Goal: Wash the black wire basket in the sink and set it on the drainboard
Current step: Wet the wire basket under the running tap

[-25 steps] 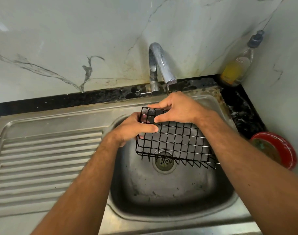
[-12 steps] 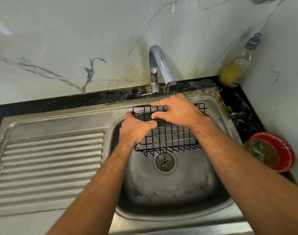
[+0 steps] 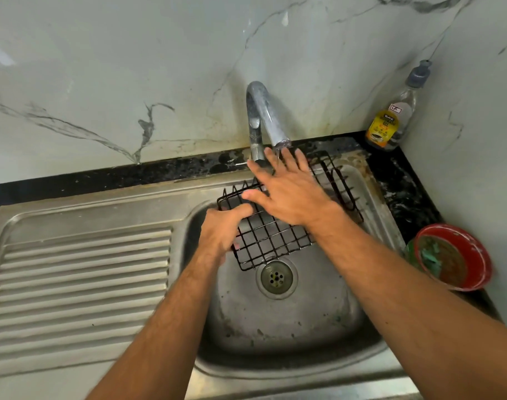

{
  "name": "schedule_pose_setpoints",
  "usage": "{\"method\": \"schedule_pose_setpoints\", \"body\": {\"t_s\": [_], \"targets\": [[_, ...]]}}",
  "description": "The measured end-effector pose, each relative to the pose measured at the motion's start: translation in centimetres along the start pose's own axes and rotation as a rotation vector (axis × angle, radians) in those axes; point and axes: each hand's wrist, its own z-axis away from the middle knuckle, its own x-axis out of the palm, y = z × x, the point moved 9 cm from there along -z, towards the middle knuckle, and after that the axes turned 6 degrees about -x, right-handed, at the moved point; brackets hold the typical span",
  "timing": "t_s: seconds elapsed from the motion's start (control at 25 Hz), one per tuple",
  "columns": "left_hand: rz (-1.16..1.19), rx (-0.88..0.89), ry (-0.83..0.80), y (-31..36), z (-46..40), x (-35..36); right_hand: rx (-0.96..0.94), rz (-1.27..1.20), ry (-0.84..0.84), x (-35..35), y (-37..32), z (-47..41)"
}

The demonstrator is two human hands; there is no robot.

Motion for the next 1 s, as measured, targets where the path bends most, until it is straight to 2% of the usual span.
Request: {"method": "schedule_pose_setpoints", "body": {"t_s": [0.08,0.24,0.32,0.48,0.6,0.68,0.76,0.84,0.92,1.0], "targets": [[0.111,-0.060,-0.030,-0.8,-0.1,-0.3,-0.038,0.049,0.029,-0.3,-1.7,-1.0],[0.226,-0.071,-0.049,-2.4,-0.3,-1.6,-0.381,0.025,0.029,1.1,-5.3,0.2],[0.253,-0.072,-0.045,-3.3,-0.5,-2.0,-0.430,0.033,0.026,1.7,-4.5,0.9],[0.301,-0.034,-0.011,-3.4,-0.6,-2.1,-0.113,0.088,0.111,0.3,1.1,1.0],[0.286,0.030,-0.013,-2.6,-0.5,-1.8,0.191,0.012,0.197,-1.0,3.6,1.7],[0.269,0.074,0.033,-2.5,-0.6,-2.4,0.406,-0.211,0.261,-1.8,5.5,2.8],[0.196,0.135,0.090,-2.5,-0.9,-3.5,0.578,-0.594,0.309,-2.1,7.4,4.4],[0.136,0.211,0.121,-2.8,-0.6,-4.2,0.638,-0.923,0.299,-1.9,7.9,5.3],[0.150,0.269,0.141,-3.4,-0.5,-4.9,0.585,-1.037,0.289,-1.8,7.4,5.0],[0.155,0.334,0.144,-3.6,-0.3,-5.1,0.533,-1.092,0.368,-1.8,6.9,4.5]]}}
